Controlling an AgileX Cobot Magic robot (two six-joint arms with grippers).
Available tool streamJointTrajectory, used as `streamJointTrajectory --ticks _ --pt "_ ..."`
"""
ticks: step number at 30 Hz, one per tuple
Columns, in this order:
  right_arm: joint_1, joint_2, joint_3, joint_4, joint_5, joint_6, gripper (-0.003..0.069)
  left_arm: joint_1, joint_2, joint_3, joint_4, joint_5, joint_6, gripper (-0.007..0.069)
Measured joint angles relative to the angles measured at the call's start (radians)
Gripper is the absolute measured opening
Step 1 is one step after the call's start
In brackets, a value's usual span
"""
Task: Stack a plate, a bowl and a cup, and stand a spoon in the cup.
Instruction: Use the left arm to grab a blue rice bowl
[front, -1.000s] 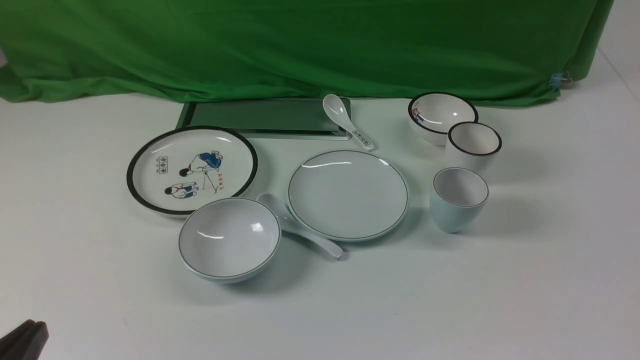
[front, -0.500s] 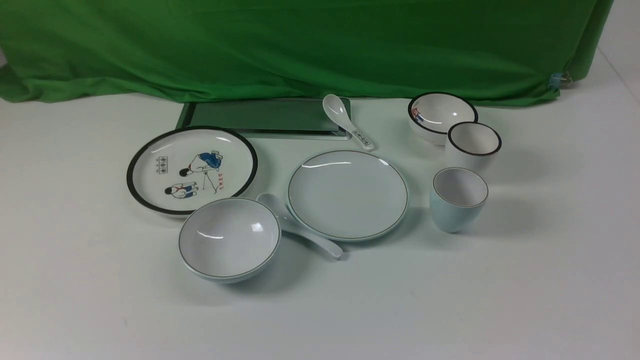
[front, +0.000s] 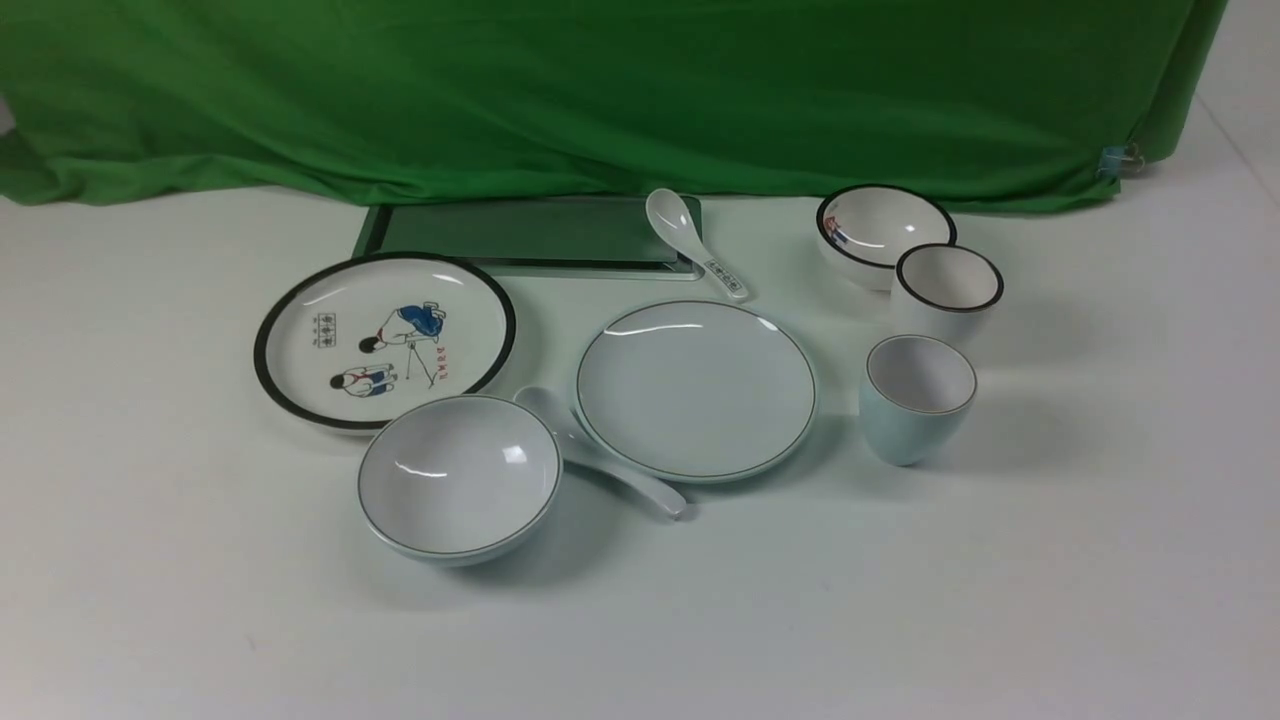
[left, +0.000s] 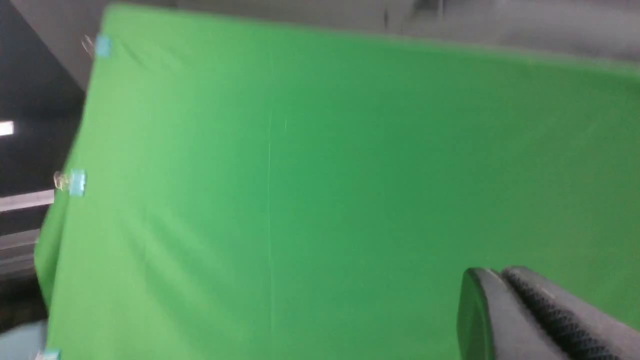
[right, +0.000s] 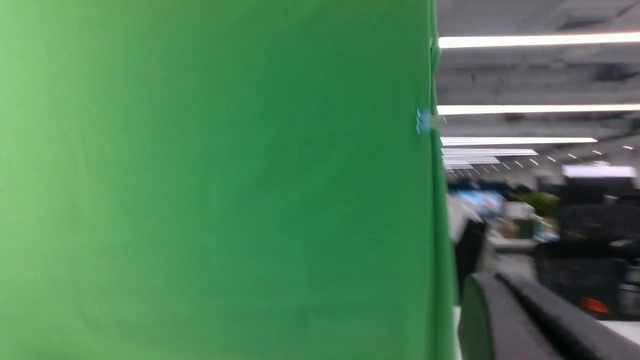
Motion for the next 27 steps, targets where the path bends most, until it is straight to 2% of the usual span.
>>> streamJointTrajectory --ticks 2,4,7,9,11,12,14,16,18,19,21,22,23,25,27 --pt "0.0 0.102 -0.065 0.0 0.071 -0.065 0.0013 0.0 0.124 -0.08 -0.012 0.066 -0.05 -0.003" --pt "0.0 0.154 -0.099 0.0 0.116 -0.07 0.0013 0.0 0.188 -0.107 -0.017 0.12 -0.079 -0.003" --pt "0.0 0.336 -0.205 0.005 0.347 -0.046 0.0013 0.0 0.369 -0.192 -0.045 0.384 -0.078 -0.003" --pt "0.007 0.453 -0.27 0.005 0.499 -0.05 0.0013 0.0 0.471 -0.247 -0.121 0.576 0.017 -0.003" --pt "0.017 0.495 -0.29 0.005 0.566 -0.053 0.0013 0.0 0.537 -0.27 -0.169 0.656 0.074 -0.003" --pt "0.05 0.599 -0.327 0.005 0.652 -0.058 0.0013 0.0 0.625 -0.303 -0.253 0.763 0.177 -0.0029" --pt "0.099 0.688 -0.366 0.005 0.704 -0.064 0.0015 0.0 0.728 -0.325 -0.352 0.856 0.295 -0.0023" --pt "0.137 0.746 -0.389 0.005 0.738 -0.075 0.0016 0.0 0.795 -0.326 -0.409 0.883 0.333 -0.0009" --pt "0.227 0.867 -0.465 0.005 0.841 -0.113 0.002 0.0 0.922 -0.331 -0.47 0.917 0.374 0.0057" --pt "0.234 0.886 -0.477 0.005 0.85 -0.12 0.002 0.0 0.931 -0.333 -0.472 0.919 0.378 0.0064" --pt "0.309 1.007 -0.56 0.005 0.974 -0.149 0.0027 0.0 1.048 -0.357 -0.482 0.92 0.381 0.0193" --pt "0.312 1.015 -0.566 0.005 0.982 -0.149 0.0027 0.0 1.055 -0.359 -0.482 0.92 0.381 0.0204" --pt "0.335 1.083 -0.613 0.005 1.041 -0.158 0.0034 0.0 1.11 -0.381 -0.488 0.92 0.38 0.0288" --pt "0.35 1.134 -0.66 0.005 1.1 -0.162 0.004 -0.001 1.172 -0.402 -0.49 0.914 0.378 0.0374" --pt "0.353 1.17 -0.691 0.011 1.135 -0.163 0.0047 -0.012 1.229 -0.426 -0.482 0.903 0.376 0.0421"
